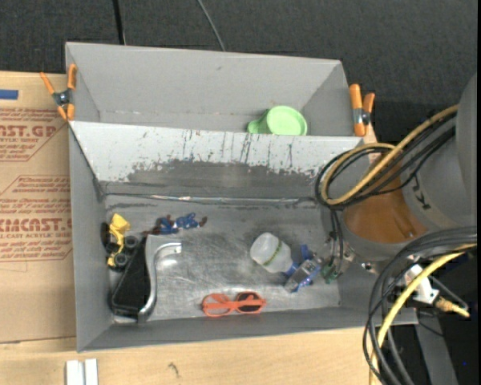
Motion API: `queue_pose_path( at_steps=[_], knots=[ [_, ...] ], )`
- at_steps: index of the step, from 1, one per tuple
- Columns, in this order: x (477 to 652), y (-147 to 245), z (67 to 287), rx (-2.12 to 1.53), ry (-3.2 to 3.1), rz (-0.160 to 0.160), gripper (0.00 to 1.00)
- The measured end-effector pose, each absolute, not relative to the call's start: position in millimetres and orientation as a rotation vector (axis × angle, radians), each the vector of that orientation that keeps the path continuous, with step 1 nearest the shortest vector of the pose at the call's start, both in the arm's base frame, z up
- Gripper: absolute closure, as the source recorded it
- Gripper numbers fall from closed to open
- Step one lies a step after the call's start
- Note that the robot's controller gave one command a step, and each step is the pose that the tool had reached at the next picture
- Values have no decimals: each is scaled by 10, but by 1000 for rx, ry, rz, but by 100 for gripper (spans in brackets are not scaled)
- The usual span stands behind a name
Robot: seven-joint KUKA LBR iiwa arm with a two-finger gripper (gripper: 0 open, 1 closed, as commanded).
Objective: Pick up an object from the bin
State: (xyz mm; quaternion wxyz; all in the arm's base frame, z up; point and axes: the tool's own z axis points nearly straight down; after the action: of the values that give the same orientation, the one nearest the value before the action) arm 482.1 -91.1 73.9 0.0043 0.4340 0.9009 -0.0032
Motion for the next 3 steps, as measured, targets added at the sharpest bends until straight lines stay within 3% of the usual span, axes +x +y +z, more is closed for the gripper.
queue_pose_path(
  at_steps=[2, 3],
  knots=[
    [4808, -896, 775, 1359, 2831, -7, 100],
    [4803, -881, 900, 1359, 2835, -3, 100]
  ],
)
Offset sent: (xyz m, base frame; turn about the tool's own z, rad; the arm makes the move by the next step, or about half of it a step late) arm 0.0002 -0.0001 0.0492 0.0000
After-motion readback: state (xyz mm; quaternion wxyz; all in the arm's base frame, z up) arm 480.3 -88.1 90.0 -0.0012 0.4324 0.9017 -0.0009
